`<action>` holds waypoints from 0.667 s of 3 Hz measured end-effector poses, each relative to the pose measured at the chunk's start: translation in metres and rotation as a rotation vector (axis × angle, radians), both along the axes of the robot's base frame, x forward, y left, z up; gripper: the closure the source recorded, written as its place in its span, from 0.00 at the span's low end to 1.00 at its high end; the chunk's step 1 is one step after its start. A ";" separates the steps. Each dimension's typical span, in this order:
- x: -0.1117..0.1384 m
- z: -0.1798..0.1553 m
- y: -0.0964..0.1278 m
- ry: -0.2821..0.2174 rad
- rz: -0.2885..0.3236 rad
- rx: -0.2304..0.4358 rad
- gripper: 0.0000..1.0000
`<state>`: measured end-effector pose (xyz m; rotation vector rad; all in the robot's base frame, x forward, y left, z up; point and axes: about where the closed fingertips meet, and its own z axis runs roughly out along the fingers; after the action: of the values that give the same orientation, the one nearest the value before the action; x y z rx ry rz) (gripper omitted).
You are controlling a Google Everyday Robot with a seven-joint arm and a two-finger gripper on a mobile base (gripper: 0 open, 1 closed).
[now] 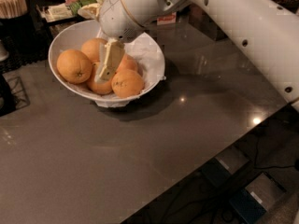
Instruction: Pick orange from white bowl
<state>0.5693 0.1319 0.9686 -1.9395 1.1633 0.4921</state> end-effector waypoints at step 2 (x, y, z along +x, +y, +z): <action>0.000 -0.007 0.007 0.013 0.010 0.019 0.00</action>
Offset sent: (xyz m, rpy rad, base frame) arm 0.0010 0.0099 -0.0129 0.0436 0.0261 0.0126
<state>0.5689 0.1386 0.9620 -1.9293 1.1538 0.5204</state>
